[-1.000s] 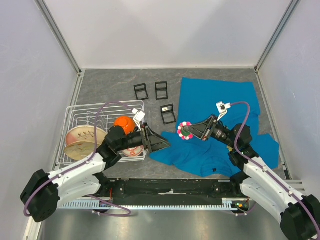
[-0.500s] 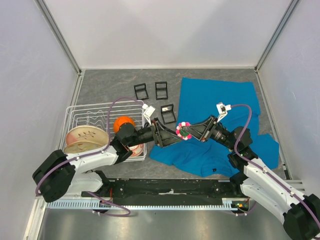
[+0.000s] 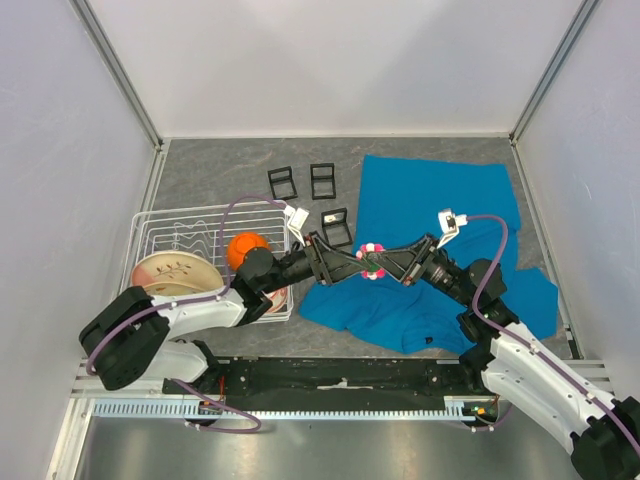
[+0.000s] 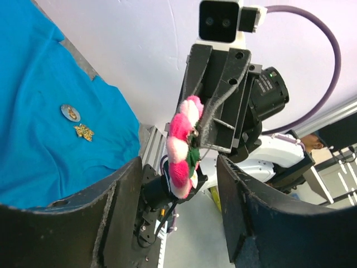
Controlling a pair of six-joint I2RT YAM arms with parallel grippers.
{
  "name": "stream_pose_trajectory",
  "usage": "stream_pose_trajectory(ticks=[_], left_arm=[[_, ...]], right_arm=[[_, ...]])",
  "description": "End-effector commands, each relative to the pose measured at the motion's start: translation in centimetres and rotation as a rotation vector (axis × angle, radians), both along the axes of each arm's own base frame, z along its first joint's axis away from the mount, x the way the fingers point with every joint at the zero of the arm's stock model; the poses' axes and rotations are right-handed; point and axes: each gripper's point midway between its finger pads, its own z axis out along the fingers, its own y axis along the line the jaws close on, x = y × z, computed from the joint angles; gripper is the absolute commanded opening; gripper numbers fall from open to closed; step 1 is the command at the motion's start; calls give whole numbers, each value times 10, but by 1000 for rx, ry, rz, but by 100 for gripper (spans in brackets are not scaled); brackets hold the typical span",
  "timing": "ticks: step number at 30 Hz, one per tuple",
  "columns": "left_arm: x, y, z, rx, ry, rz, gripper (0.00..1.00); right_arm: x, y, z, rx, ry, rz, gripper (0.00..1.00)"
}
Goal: Remove the brooch from the garment
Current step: Close the brooch.
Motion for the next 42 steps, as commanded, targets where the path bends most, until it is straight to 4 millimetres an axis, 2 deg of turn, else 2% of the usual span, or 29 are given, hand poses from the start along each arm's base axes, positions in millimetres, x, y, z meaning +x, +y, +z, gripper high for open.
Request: stream_pose_trajectory(ticks=[1, 11, 17, 22, 28, 42], left_arm=[[7, 0, 32, -141, -23, 35, 61], [8, -1, 36, -183, -25, 31, 51], [4, -3, 32, -173, -21, 6, 54], [0, -1, 29, -185, -13, -1, 53], [-1, 0, 28, -204, -11, 1, 43], [-4, -4, 29, -256, 4, -24, 37]], right_arm=[[1, -3, 7, 15, -39, -31, 0], [0, -1, 5, 5, -40, -31, 0], [1, -1, 5, 11, -36, -34, 0], [0, -2, 5, 24, -28, -39, 0], [1, -2, 6, 48, -14, -43, 0], [1, -4, 4, 50, -9, -50, 0]])
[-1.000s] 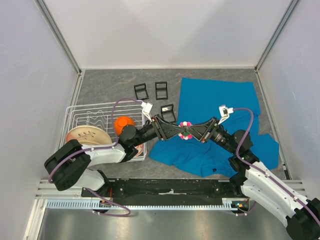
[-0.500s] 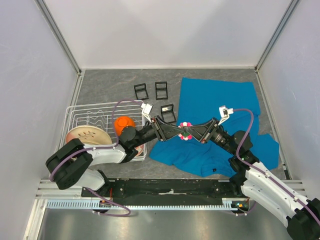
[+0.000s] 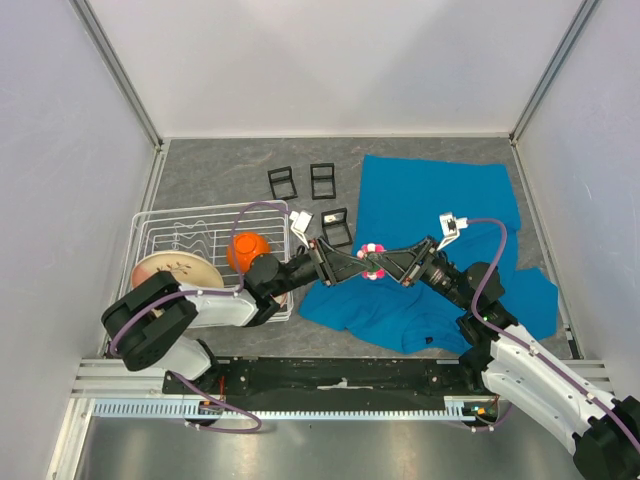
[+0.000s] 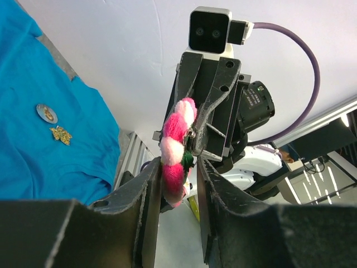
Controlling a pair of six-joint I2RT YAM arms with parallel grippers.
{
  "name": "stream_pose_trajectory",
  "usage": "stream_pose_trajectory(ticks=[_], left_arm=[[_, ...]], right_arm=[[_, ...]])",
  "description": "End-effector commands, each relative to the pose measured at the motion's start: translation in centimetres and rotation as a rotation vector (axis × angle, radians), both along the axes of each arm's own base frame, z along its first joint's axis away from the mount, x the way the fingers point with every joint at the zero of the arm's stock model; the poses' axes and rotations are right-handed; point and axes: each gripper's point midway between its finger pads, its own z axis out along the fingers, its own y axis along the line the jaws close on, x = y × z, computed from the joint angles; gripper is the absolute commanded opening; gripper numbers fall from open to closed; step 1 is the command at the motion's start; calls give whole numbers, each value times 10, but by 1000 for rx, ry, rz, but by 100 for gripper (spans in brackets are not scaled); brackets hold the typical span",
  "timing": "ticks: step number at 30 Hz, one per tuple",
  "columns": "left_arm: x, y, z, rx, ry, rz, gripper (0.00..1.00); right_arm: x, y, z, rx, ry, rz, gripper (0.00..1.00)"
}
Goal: Remove the brooch from the garment
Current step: Close the brooch.
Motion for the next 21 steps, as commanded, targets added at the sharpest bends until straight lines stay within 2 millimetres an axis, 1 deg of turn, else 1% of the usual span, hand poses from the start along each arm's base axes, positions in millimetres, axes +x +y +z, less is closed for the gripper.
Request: stream_pose_trajectory(ticks=[1, 5, 8, 10, 14, 21], left_arm=[[-6, 8, 39, -167, -85, 0, 37], [-7, 7, 41, -185, -83, -14, 35], [-10, 7, 43, -187, -88, -31, 34], [-16, 6, 44, -183, -103, -64, 35], [-23, 7, 46, -203, -107, -97, 31], [-27, 9, 45, -216, -100, -121, 29]], right_arm=[[-3, -2, 11, 30, -42, -2, 0], [-7, 0, 12, 35, -61, 20, 0], [-8, 0, 9, 26, -70, 25, 0], [-9, 0, 7, 21, -72, 29, 0], [-16, 0, 14, 44, -108, 52, 0], [-17, 0, 16, 48, -121, 58, 0]])
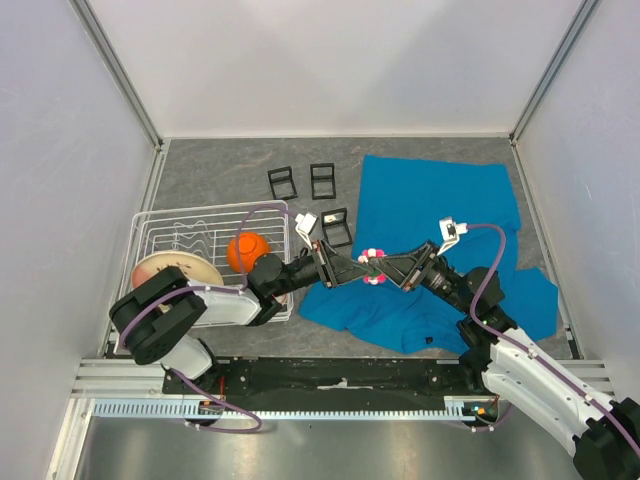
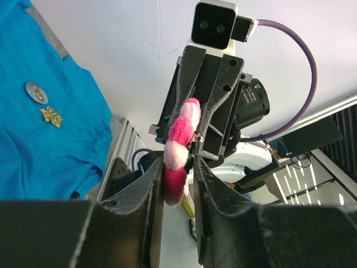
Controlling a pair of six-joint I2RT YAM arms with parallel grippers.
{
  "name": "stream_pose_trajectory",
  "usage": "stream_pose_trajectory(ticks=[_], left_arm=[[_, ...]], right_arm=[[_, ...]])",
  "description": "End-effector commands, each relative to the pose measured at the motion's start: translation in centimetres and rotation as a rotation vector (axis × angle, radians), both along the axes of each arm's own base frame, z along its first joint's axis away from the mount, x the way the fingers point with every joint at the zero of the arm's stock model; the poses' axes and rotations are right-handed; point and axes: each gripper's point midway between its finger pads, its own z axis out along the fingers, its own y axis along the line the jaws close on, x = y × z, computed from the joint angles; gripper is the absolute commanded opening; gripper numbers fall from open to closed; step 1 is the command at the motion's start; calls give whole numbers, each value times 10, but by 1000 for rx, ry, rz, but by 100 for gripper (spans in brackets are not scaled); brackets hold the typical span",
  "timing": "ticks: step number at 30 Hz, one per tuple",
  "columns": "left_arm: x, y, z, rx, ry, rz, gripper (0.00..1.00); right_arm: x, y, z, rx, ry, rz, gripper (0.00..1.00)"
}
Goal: Remove the brooch from the garment
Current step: Close the brooch.
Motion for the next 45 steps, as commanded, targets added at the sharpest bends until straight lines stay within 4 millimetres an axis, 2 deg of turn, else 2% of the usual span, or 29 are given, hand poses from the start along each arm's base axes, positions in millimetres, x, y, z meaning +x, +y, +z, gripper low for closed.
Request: stream_pose_trajectory(ticks=[1, 6, 14, 27, 45], left_arm=[[-21, 14, 59, -233, -166, -48, 28], [-26, 10, 62, -233, -187, -91, 27], [-33, -2, 52, -171, -191, -188, 27], [-26, -6, 40, -65, -158, -188, 25], [-21, -7, 41, -29, -181, -149, 35]], right_arm=[[-12, 2, 27, 53, -107, 47, 0], [-13, 5, 23, 38, -106, 69, 0], [-14, 8, 12, -31, -97, 90, 0], [-17, 7, 14, -57, -122, 102, 0], [-12, 9, 5, -90, -90, 94, 0]])
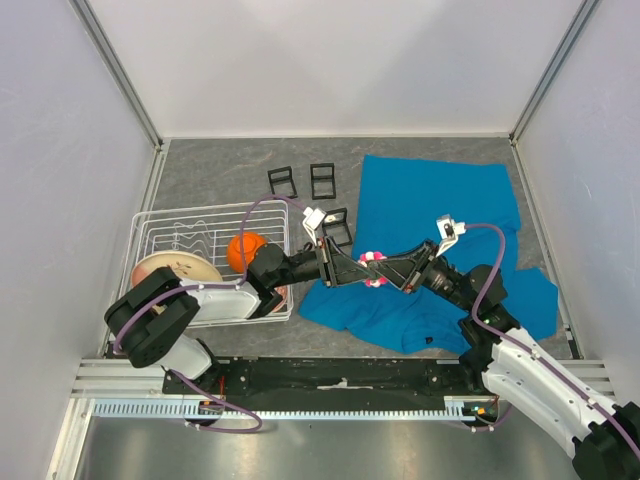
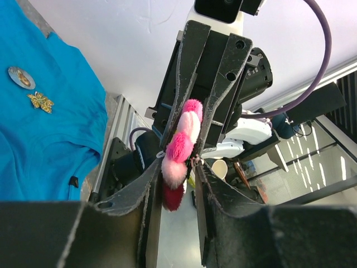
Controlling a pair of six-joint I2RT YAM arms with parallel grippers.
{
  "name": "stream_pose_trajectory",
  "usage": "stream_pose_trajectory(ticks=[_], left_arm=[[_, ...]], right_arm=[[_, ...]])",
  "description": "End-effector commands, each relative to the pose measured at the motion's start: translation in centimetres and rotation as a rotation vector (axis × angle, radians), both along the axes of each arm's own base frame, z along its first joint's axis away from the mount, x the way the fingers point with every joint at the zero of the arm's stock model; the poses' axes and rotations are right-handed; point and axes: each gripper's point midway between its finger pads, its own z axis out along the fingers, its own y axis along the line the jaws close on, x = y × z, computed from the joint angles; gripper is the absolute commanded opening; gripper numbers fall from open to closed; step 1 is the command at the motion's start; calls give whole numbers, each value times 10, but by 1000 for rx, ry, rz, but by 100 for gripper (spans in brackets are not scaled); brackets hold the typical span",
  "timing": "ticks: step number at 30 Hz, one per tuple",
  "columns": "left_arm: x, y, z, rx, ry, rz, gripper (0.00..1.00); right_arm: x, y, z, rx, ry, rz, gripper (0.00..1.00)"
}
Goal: Remove the brooch from the garment
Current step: Close the brooch.
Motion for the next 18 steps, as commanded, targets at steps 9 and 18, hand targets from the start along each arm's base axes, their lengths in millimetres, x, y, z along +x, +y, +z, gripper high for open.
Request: stream_pose_trajectory(ticks=[9, 18], left_arm=[[-9, -5, 31, -76, -101, -28, 36], [-20, 14, 16, -45, -88, 0, 69]], right_arm=[[-5, 5, 4, -37, -23, 39, 0], [4, -1, 1, -51, -1, -31, 0]])
